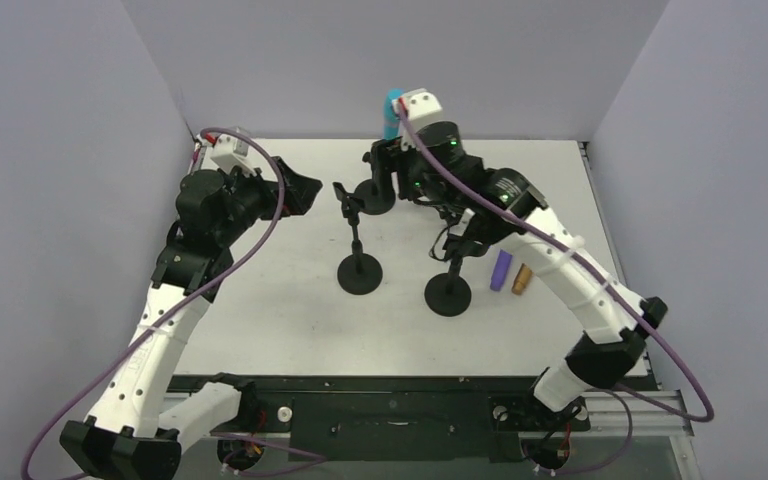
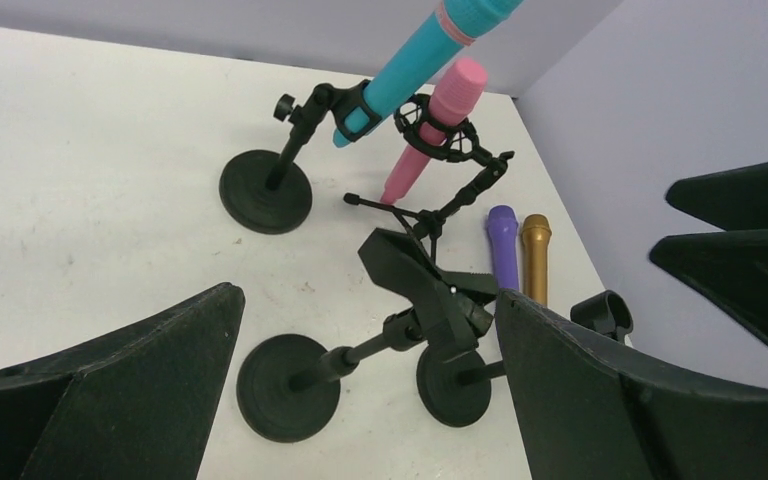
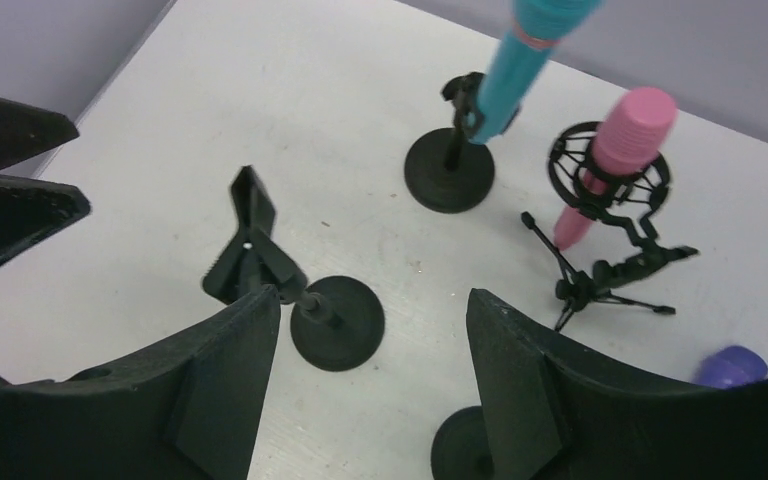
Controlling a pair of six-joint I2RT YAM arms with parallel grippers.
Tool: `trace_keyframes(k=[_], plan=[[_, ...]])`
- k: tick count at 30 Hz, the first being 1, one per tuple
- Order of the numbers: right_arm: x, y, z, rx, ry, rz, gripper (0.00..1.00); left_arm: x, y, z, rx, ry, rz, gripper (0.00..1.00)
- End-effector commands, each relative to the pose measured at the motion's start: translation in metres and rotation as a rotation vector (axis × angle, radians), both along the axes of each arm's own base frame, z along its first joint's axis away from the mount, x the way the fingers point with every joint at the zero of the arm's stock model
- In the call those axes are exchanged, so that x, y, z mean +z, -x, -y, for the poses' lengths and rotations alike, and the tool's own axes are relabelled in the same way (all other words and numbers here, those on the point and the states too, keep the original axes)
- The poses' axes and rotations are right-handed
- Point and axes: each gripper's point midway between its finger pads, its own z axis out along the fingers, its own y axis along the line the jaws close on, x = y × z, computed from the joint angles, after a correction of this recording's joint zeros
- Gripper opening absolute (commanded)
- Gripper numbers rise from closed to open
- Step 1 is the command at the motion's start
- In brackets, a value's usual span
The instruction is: Remove the microphone from the stand
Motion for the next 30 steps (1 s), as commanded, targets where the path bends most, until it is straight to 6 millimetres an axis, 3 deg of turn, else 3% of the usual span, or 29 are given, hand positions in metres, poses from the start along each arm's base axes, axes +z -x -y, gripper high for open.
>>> trace_keyframes(k=[1,2,3,4,8,10,12,13,14,15,16,17,18,19,20,21,22,23,25,30], plan=[[0.002,0.007,-0.047,0.1,0.113,0.027,0.64,0.0,0.013,-0.017,0.075,0.02,0.027,0.96],[0.009,0.011,-0.056,0.123,0.108,0.04,0.64,-0.004,0.014,-0.018,0.083,0.018,0.02,0.96],[-0.002,0.009,-0.064,0.135,0.14,0.025,0.64,-0.014,0.015,-0.022,0.105,0.012,0.0,0.96],[0.001,0.011,-0.07,0.149,0.138,0.033,0.64,-0.026,0.015,-0.025,0.118,0.003,-0.024,0.96],[-0.015,0.01,-0.082,0.155,0.185,0.019,0.64,-0.047,0.023,-0.034,0.165,0.013,0.003,0.96],[-0.014,0.008,-0.083,0.129,0.144,0.034,0.64,-0.041,0.025,-0.03,0.135,0.032,0.064,0.96],[-0.003,0.013,-0.071,0.1,0.079,0.065,0.65,-0.026,0.025,-0.02,0.075,0.04,0.12,0.96],[-0.016,0.013,-0.067,0.087,0.089,0.051,0.65,-0.018,0.027,-0.011,0.026,0.052,0.141,0.96],[0.0,0.015,-0.059,0.062,0.033,0.084,0.65,-0.009,0.028,-0.002,-0.022,0.065,0.151,0.96],[-0.012,0.015,-0.053,0.049,0.04,0.074,0.65,-0.005,0.027,0.003,-0.044,0.069,0.155,0.96],[0.005,0.019,-0.043,0.024,-0.022,0.105,0.66,0.002,0.027,0.011,-0.068,0.075,0.16,0.96],[-0.009,0.018,-0.037,0.01,-0.011,0.087,0.67,0.01,0.027,0.014,-0.074,0.079,0.173,0.96],[0.001,0.022,-0.031,0.001,-0.063,0.101,0.67,0.009,0.025,0.02,-0.071,0.078,0.159,0.96],[-0.017,0.023,-0.027,-0.006,-0.044,0.079,0.67,0.02,0.025,0.022,-0.07,0.083,0.172,0.96],[-0.012,0.027,-0.022,-0.012,-0.08,0.088,0.67,0.011,0.022,0.029,-0.071,0.068,0.129,0.96],[-0.031,0.029,-0.023,-0.011,-0.076,0.064,0.67,0.019,0.017,0.035,-0.073,0.064,0.124,0.96],[-0.031,0.033,-0.02,-0.008,-0.097,0.067,0.67,0.013,0.017,0.04,-0.065,0.044,0.086,0.96],[-0.049,0.037,-0.025,-0.002,-0.103,0.047,0.67,0.021,0.012,0.044,-0.056,0.042,0.081,0.96],[-0.065,0.044,-0.027,-0.01,-0.113,0.037,0.67,0.02,0.003,0.042,0.006,0.031,0.037,0.97],[-0.085,0.057,-0.035,-0.054,-0.083,0.07,0.67,0.01,-0.012,0.039,0.1,-0.05,-0.061,0.97]])
